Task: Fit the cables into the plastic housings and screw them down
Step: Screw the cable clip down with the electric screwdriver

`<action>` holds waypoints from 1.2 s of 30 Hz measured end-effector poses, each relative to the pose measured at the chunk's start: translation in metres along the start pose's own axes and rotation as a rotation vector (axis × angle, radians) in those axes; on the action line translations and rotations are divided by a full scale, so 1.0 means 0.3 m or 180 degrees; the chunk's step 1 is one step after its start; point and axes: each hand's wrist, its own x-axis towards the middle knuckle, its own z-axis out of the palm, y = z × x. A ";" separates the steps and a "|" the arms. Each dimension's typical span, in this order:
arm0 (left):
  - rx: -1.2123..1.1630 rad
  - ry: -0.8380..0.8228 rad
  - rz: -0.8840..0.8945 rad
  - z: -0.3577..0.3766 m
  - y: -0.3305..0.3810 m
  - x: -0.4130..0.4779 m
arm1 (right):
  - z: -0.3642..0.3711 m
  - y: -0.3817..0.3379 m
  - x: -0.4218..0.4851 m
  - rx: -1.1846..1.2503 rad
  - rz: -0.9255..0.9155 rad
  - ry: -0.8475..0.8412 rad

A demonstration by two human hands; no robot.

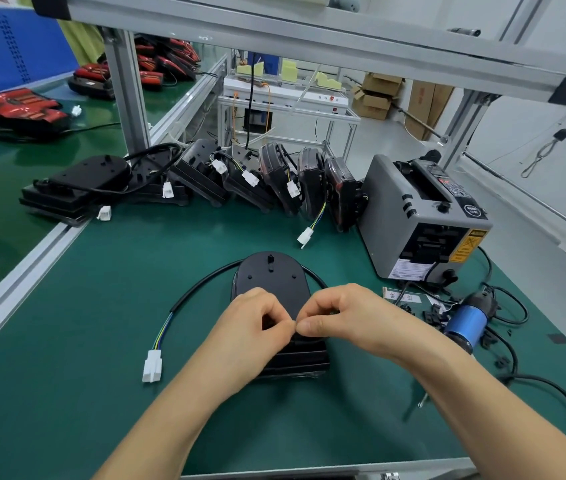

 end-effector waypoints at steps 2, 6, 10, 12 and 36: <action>0.0016 -0.0028 0.0046 0.000 -0.003 -0.004 | 0.004 0.004 0.001 0.0053 -0.0044 0.0017; 0.0149 -0.0065 0.0181 0.002 0.002 -0.009 | 0.011 0.011 0.001 0.0018 -0.0068 0.0071; 0.0405 -0.0113 0.0354 -0.014 0.001 -0.026 | 0.011 0.014 -0.003 0.0063 -0.0060 0.0080; 0.0522 -0.0107 0.0451 -0.024 0.001 -0.040 | 0.012 0.014 -0.003 0.0080 -0.0065 0.0092; 0.0350 0.0041 0.0619 -0.050 -0.045 -0.065 | 0.015 0.025 -0.019 -0.0243 -0.0049 0.0189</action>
